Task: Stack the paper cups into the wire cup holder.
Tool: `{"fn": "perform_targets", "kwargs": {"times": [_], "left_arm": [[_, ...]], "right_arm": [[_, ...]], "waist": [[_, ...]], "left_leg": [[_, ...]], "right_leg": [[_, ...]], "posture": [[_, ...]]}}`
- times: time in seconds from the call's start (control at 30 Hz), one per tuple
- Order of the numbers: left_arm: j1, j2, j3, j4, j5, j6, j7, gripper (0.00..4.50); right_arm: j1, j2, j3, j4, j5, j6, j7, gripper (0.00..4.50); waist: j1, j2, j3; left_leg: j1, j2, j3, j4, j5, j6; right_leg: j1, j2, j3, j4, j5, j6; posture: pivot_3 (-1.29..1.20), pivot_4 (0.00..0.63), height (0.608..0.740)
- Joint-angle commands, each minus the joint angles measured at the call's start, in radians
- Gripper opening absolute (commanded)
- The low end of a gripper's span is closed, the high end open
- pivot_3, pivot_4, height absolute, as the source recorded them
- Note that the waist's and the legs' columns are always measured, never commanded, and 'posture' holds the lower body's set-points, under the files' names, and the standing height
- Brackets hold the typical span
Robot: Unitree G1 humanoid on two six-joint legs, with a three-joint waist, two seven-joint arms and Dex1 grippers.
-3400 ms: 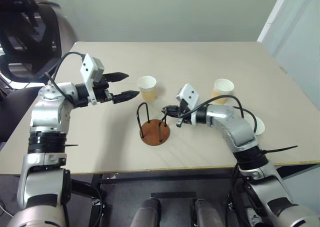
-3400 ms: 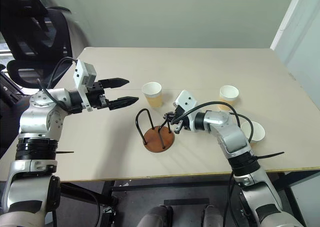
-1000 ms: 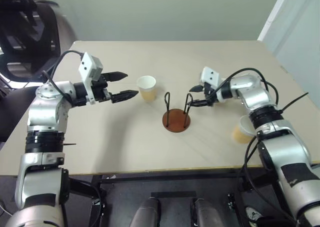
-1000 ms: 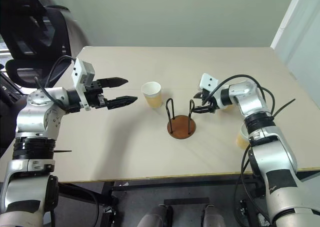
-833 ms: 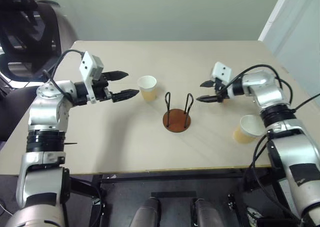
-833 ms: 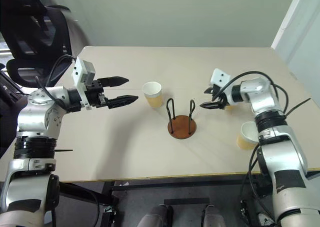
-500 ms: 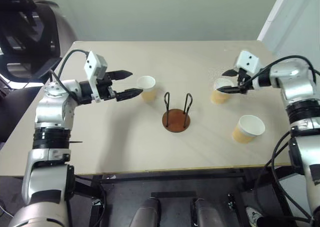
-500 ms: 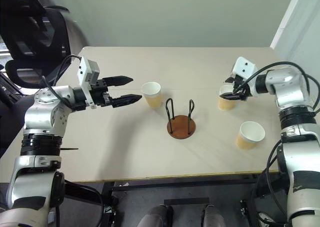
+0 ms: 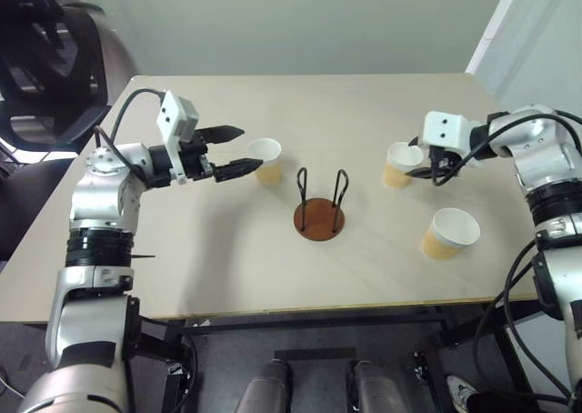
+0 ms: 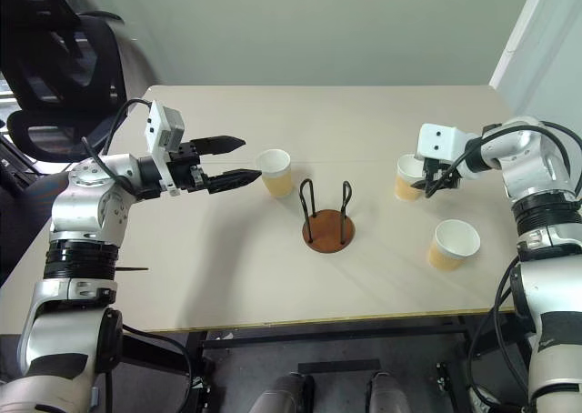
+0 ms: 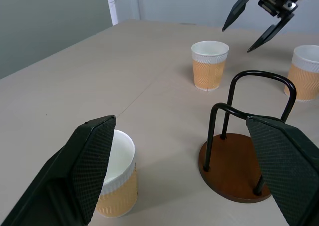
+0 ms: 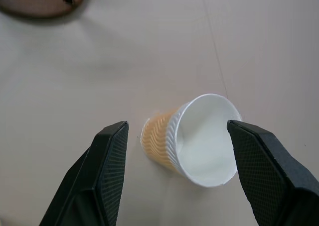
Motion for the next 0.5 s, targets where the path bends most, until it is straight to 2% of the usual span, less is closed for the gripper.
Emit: {"fn": "perform_targets", "kwargs": {"times": [0.03, 0.5], "left_arm": [[-0.013, 0.007, 0.01, -0.025, -0.008, -0.011, -0.004, 4.5], [-0.005, 0.033, -0.008, -0.048, -0.01, -0.017, -0.099, 4.5]], "right_arm": [[-0.053, 0.006, 0.011, 0.041, -0.038, -0.055, -0.043, 3.16], [-0.117, 0.018, 0.06, 0.224, -0.153, -0.149, -0.106, 3.16]], "waist": [[0.0, 0.0, 0.0], [0.002, 0.0, 0.0]], "left_leg": [[0.0, 0.0, 0.0, 0.0, 0.0, 0.0], [0.0, 0.0, 0.0, 0.0, -0.003, -0.002]], "right_leg": [[0.0, 0.0, 0.0, 0.0, 0.0, 0.0], [0.0, 0.0, 0.0, -0.001, 0.0, 0.0]], "posture": [[0.0, 0.15, 0.74], [0.0, 0.15, 0.74]]}}
